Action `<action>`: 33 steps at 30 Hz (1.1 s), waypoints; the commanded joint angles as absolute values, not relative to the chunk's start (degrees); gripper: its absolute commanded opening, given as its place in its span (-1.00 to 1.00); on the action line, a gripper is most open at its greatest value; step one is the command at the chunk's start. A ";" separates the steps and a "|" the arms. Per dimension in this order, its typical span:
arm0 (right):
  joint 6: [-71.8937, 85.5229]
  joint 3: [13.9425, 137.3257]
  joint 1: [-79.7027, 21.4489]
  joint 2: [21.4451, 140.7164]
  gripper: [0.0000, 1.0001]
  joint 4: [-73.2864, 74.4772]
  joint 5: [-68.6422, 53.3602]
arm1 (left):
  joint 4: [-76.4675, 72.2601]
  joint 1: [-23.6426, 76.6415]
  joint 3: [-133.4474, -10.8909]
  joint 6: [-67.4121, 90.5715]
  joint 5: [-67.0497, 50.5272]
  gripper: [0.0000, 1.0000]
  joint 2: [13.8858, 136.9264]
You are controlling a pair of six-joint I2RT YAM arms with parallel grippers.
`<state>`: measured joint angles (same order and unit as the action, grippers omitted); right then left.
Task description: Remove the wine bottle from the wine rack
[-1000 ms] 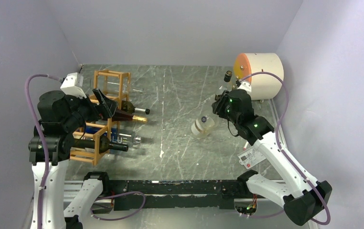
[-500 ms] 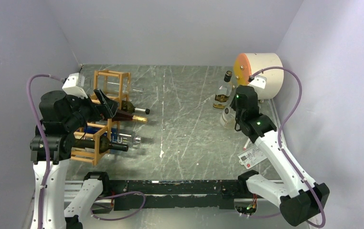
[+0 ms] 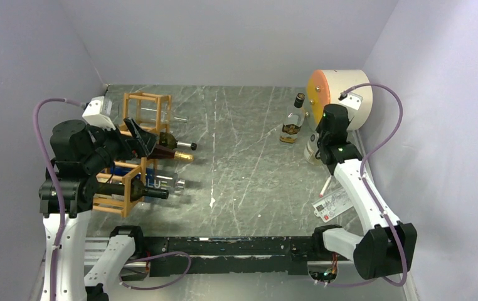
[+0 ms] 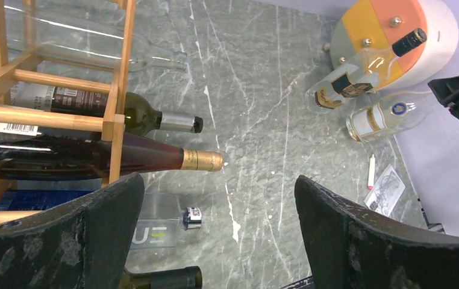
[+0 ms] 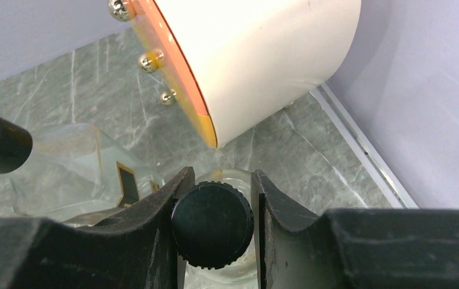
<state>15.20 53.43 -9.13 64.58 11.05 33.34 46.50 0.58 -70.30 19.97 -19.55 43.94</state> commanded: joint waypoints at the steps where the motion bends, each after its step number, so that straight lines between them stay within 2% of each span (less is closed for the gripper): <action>1: 11.68 54.97 -7.31 64.34 -1.00 -4.64 32.26 | 43.22 0.00 -69.84 20.47 -23.00 0.97 42.77; 12: 11.93 57.13 -4.45 69.75 -1.00 -6.61 26.05 | 42.85 0.00 -70.36 20.48 -23.40 0.97 43.03; 20: 13.05 53.56 -4.41 70.23 -1.00 -10.21 22.82 | 44.24 0.00 -70.23 20.48 -22.55 0.97 43.36; 22: 13.05 53.95 -4.48 70.63 -0.84 -8.42 23.09 | 43.69 0.00 -69.73 20.48 -22.76 0.97 43.07; 23: 13.23 54.37 -4.42 70.66 -0.68 -7.00 23.41 | 43.63 0.00 -69.82 22.29 -22.91 0.97 43.13; 27: 14.01 54.23 -4.45 69.79 0.15 -3.51 23.60 | 44.03 0.00 -70.36 22.44 -22.15 0.97 43.09; 28: 13.88 54.07 -4.43 69.44 0.25 -3.29 22.81 | 43.85 0.00 -70.36 22.37 -22.07 0.97 43.04; 30: 14.46 54.66 -4.40 69.10 0.61 -0.82 22.34 | 44.27 0.00 -70.87 21.97 -21.90 0.97 43.42; 31: 15.01 55.39 -4.46 69.20 0.76 0.71 22.39 | 44.74 0.00 -71.55 21.85 -21.86 0.97 43.68; 33: 16.13 58.23 -4.44 69.85 0.92 5.49 23.00 | 45.23 0.00 -72.06 21.77 -21.86 0.97 43.79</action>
